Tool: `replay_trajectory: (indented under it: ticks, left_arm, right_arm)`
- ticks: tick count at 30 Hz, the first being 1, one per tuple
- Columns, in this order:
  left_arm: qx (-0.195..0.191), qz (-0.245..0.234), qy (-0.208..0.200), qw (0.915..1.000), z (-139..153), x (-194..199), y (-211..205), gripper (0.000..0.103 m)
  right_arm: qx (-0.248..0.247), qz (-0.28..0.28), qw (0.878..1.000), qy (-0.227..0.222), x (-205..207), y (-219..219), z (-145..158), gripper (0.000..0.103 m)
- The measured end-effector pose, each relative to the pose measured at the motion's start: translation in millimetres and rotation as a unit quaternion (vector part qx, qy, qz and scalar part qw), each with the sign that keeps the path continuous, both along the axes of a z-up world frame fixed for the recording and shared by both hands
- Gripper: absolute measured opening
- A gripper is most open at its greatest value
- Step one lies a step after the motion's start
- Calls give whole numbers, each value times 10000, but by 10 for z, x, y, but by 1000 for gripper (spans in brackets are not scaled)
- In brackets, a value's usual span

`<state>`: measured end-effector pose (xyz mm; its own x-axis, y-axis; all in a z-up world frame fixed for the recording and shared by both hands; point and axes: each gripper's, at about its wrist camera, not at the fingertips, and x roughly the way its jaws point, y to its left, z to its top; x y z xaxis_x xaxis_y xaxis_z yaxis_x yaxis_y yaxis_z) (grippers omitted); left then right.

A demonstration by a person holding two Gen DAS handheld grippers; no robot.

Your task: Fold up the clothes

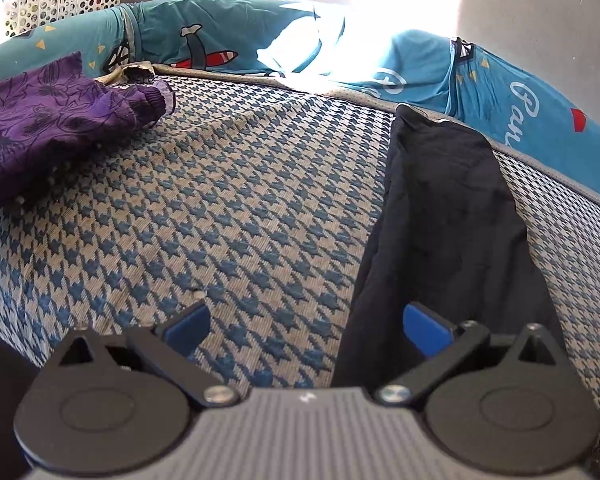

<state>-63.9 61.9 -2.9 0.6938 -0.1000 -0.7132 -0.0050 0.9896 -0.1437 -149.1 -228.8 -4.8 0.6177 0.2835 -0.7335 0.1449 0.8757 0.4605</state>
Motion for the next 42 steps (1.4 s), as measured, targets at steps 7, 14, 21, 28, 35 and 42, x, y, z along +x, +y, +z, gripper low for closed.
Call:
replay_trajectory:
  ticks: [7,14,21,28,35,42]
  left_arm:
    - [58,16,21,10000,-17,20,-16,103]
    - [210,-39,-15,9998,-37,140,-126,103]
    - [399,-83,-135,9991,-68,382,-309,103]
    - [436,426,102,9981,-249,513,-232,103]
    - [574,420,46,9975,-247,462,-218,103]
    - [423,548,-2,9976,-190,412,-162,103]
  right_arm:
    - [-203,21,9997,-142,-131,-26,97,4]
    - [-555,-40,9984,33,-198,-78,85,2]
    - [-637,17,9979,98,-203,-56,50,2]
    - [-415,-159,9990,-6,-239,-133,60,4]
    - [-589,-37,9978,-286,-273,-70,139,4]
    - [-466,-39,9980,-431,-254,-94,165,4]
